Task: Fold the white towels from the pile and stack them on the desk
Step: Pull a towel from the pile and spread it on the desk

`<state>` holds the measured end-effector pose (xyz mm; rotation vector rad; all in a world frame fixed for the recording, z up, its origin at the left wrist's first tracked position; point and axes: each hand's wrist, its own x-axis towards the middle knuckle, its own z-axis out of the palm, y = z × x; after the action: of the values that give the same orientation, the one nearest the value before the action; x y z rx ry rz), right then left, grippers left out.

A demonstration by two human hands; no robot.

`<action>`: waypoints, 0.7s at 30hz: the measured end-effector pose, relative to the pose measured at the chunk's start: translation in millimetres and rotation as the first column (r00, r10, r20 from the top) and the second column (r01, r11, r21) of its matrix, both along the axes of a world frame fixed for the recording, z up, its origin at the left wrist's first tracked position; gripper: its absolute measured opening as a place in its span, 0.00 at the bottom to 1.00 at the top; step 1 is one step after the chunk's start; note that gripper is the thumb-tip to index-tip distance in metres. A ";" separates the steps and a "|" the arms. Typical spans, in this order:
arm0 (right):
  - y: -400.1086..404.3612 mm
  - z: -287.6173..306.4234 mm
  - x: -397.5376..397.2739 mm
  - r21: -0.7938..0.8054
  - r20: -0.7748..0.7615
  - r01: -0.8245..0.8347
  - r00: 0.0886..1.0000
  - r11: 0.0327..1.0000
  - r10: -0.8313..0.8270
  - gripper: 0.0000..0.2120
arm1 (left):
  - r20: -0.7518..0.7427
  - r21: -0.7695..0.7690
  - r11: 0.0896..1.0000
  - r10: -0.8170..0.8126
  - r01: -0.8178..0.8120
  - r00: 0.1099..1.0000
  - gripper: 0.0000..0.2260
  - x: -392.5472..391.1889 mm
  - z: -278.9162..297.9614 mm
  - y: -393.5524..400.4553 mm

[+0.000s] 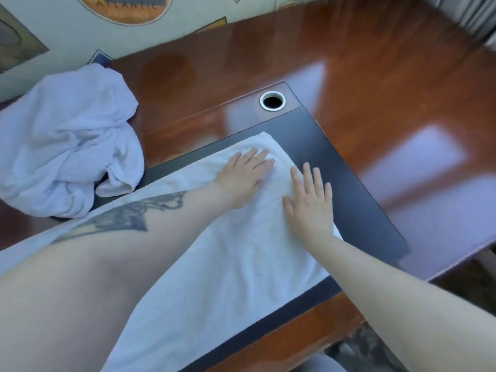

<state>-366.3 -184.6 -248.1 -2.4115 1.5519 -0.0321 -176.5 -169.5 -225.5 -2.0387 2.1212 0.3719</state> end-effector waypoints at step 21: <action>115.1 49.6 -60.9 0.406 0.407 0.577 0.580 0.709 -0.705 0.07 | 0.491 0.048 0.868 -0.452 0.495 0.745 0.18 9.2 56.3 -55.3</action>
<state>-427.2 -69.5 -198.5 -1.3405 1.9034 -0.5917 -167.3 -224.8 -169.2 -1.3342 2.2213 -0.2934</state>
